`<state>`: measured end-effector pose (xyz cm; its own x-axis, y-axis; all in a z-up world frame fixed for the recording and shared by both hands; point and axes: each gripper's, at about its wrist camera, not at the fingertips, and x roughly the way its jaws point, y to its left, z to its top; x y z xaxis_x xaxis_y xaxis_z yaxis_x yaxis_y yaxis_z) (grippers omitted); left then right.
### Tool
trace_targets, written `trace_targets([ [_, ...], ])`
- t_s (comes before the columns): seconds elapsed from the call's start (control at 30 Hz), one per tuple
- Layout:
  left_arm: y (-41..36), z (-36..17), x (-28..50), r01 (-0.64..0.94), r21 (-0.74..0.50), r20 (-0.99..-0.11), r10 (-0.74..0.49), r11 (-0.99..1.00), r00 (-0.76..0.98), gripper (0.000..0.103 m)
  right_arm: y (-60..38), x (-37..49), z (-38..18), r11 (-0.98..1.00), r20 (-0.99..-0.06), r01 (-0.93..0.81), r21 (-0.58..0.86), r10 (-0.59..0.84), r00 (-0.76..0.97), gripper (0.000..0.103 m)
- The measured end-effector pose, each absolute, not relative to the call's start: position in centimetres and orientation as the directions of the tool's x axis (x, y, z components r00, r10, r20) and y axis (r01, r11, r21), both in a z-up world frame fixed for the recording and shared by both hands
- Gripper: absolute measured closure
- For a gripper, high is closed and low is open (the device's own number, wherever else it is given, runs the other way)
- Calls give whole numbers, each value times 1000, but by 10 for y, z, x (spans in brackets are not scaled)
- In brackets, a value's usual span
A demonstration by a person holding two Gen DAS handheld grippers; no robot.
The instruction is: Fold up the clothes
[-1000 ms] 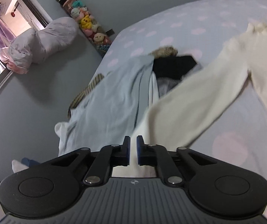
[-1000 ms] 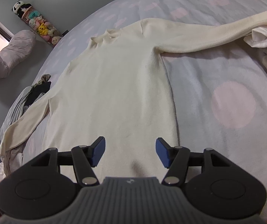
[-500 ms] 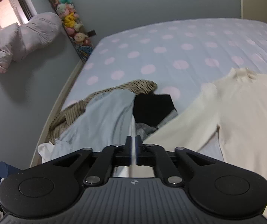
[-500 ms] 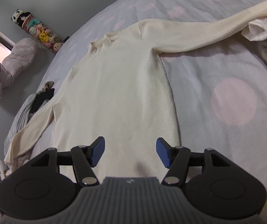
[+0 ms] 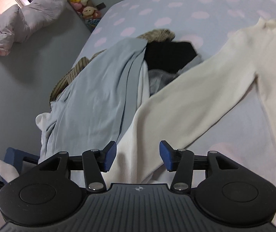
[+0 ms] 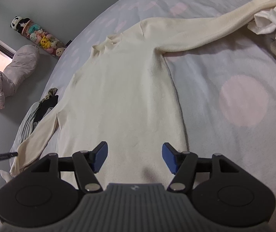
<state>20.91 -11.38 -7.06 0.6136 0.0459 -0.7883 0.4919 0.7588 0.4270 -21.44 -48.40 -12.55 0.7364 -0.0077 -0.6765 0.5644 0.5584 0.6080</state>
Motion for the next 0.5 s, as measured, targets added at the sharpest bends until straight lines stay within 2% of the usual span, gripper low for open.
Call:
trace_targets([
  [0.13,-109,-92,203,488,488,-759,76,724,646,57,-485,-215,-126,543,-675,571,615,-10,737,38],
  [0.17,-107,-94,203,483,493,-754,79,724,652,65,-486,-215,-127,541,-676,572,616,-9,737,38],
  [0.2,-104,-95,203,477,498,-749,82,724,658,80,-486,-215,-127,539,-677,573,617,-7,736,38],
  [0.3,-94,-90,207,440,495,-729,84,749,679,97,-487,-214,-128,536,-678,574,619,-3,735,38],
  [0.37,-90,-81,208,432,483,-723,69,762,687,101,-487,-215,-129,533,-677,573,622,-2,736,38],
  [0.5,-86,-58,211,437,434,-730,23,788,683,102,-488,-216,-130,525,-672,571,631,1,741,38],
])
